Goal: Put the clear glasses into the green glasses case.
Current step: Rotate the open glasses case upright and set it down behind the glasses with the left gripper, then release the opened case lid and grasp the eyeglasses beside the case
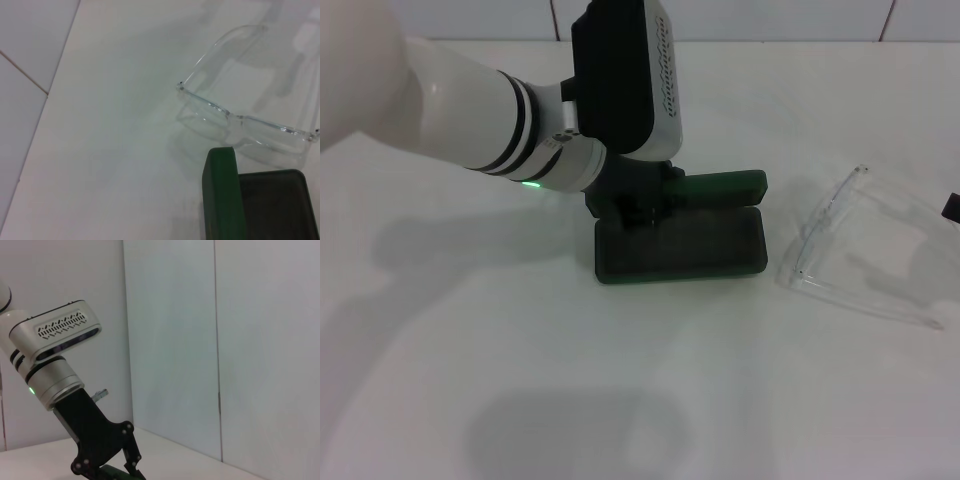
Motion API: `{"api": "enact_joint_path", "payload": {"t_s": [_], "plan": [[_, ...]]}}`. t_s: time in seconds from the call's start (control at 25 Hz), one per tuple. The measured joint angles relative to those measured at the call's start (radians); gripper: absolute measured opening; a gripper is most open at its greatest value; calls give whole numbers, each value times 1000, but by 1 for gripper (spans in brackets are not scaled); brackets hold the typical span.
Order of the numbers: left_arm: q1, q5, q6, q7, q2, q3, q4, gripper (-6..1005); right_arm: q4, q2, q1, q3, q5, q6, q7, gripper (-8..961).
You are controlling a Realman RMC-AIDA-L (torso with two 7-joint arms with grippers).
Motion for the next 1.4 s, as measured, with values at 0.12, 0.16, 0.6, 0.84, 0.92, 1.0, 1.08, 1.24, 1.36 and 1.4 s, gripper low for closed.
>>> {"api": "enact_joint_path", "payload": {"t_s": [0.12, 0.16, 0.6, 0.84, 0.92, 1.0, 1.08, 1.24, 1.36, 1.4], "plan": [[0, 1, 0, 0, 0, 7, 0, 324, 0, 0, 0, 0, 0, 0, 0, 831], [0, 2, 0, 0, 0, 9, 0, 326, -1, 0, 0, 0, 0, 0, 0, 830], [-1, 3, 4, 0, 0, 15, 0, 341, -1, 0, 0, 2, 0, -10, 0, 829], [0, 1, 15, -1, 0, 27, 4, 350, -1, 0, -8, 3, 1, -21, 0, 828], [1, 0, 15, -2, 0, 31, 7, 353, -1, 0, -10, 3, 2, -24, 0, 827], [2, 0, 15, -9, 0, 35, 8, 356, -1, 0, -11, 3, 3, -26, 0, 827], [2, 1, 15, -15, 0, 38, 8, 358, -1, 0, -11, 3, 3, -28, 0, 826], [6, 7, 12, -31, 0, 40, 10, 364, -1, 0, -12, 3, 2, -37, 0, 826], [7, 9, 9, -49, 0, 40, 12, 368, -1, 0, -15, 3, 3, -38, 0, 825], [7, 10, 9, -51, 0, 39, 12, 370, -1, 0, -16, 3, 3, -39, 0, 825]]}}
